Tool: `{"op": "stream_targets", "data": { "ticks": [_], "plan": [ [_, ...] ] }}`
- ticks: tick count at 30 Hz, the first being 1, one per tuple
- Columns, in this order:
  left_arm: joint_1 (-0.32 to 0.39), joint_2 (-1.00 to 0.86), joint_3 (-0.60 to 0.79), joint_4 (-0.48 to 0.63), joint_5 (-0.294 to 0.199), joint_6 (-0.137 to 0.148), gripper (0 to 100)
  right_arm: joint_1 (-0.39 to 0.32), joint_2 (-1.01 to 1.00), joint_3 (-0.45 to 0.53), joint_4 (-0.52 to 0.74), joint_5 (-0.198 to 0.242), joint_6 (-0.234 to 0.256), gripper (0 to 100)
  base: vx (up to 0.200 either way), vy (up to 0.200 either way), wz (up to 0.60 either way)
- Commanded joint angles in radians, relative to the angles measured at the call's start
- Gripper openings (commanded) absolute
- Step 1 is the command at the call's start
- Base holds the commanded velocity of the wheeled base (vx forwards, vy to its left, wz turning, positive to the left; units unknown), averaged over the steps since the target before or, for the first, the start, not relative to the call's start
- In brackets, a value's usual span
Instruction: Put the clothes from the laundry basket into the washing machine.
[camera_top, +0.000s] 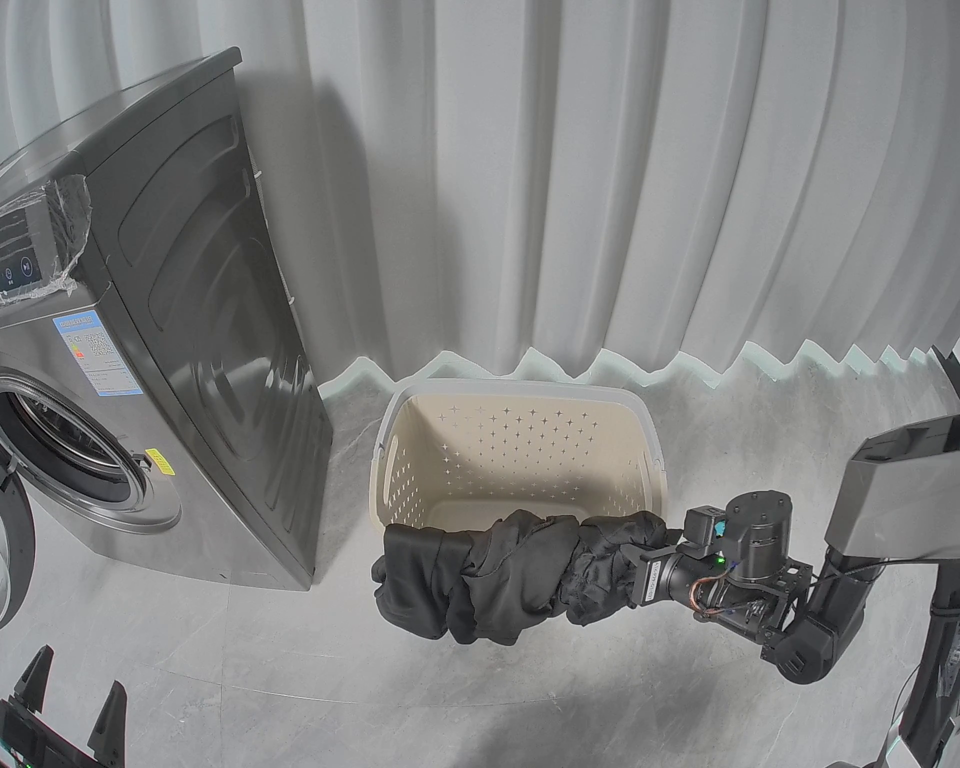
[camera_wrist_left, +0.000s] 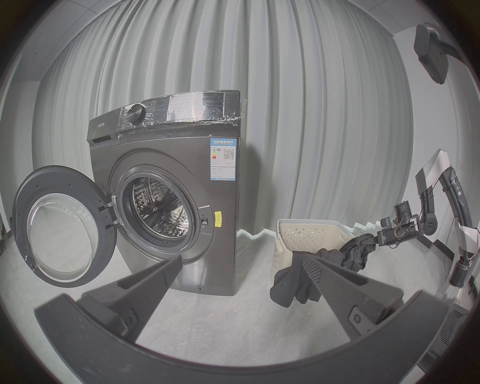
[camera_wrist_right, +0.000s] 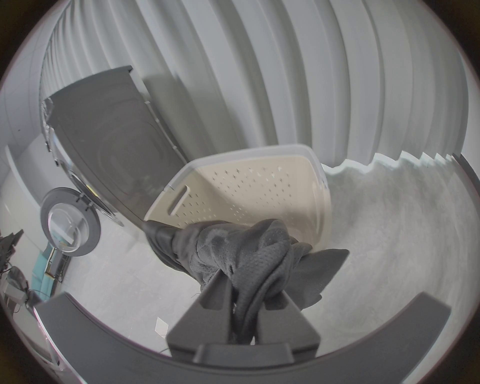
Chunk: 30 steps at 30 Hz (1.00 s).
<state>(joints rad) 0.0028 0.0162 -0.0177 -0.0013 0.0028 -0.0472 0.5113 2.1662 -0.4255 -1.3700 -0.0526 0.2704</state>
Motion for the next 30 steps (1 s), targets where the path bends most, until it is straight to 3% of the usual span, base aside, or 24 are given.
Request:
{"op": "stream_targets", "data": {
  "ticks": [1, 3, 8, 13, 24, 27, 29, 30],
  "plan": [
    [0.000, -0.016, 0.016, 0.000, 0.000, 0.000, 100, 0.058, -0.126, 0.065, -0.041, 0.000, -0.002, 0, 0.000, 0.000, 0.00],
    [0.000, -0.016, 0.016, 0.000, 0.000, 0.000, 100, 0.076, -0.147, 0.079, -0.063, 0.000, -0.004, 0, 0.000, 0.000, 0.00],
    [-0.001, -0.016, 0.016, 0.000, 0.000, 0.000, 100, 0.096, -0.253, 0.074, -0.144, 0.011, -0.060, 0, 0.000, 0.000, 0.00],
    [-0.001, -0.016, 0.016, 0.000, 0.000, 0.000, 100, 0.122, -0.319, 0.039, -0.150, 0.017, -0.065, 0, 0.000, 0.000, 0.00],
    [0.000, -0.016, 0.016, 0.000, 0.003, 0.003, 100, 0.110, -0.365, -0.039, -0.135, -0.004, -0.171, 0, 0.000, 0.000, 0.00],
    [0.000, -0.016, 0.016, 0.000, 0.003, 0.003, 100, 0.108, -0.365, -0.041, -0.123, -0.104, -0.171, 0, 0.000, 0.000, 0.00],
    [0.000, -0.016, 0.016, 0.000, 0.003, 0.006, 100, 0.110, -0.368, -0.032, -0.110, -0.151, -0.166, 0, 0.000, 0.000, 0.00],
    [0.000, -0.016, 0.016, 0.000, 0.003, 0.006, 100, 0.110, -0.368, -0.032, -0.110, -0.151, -0.166, 0, 0.000, 0.000, 0.00]
  ]
}}
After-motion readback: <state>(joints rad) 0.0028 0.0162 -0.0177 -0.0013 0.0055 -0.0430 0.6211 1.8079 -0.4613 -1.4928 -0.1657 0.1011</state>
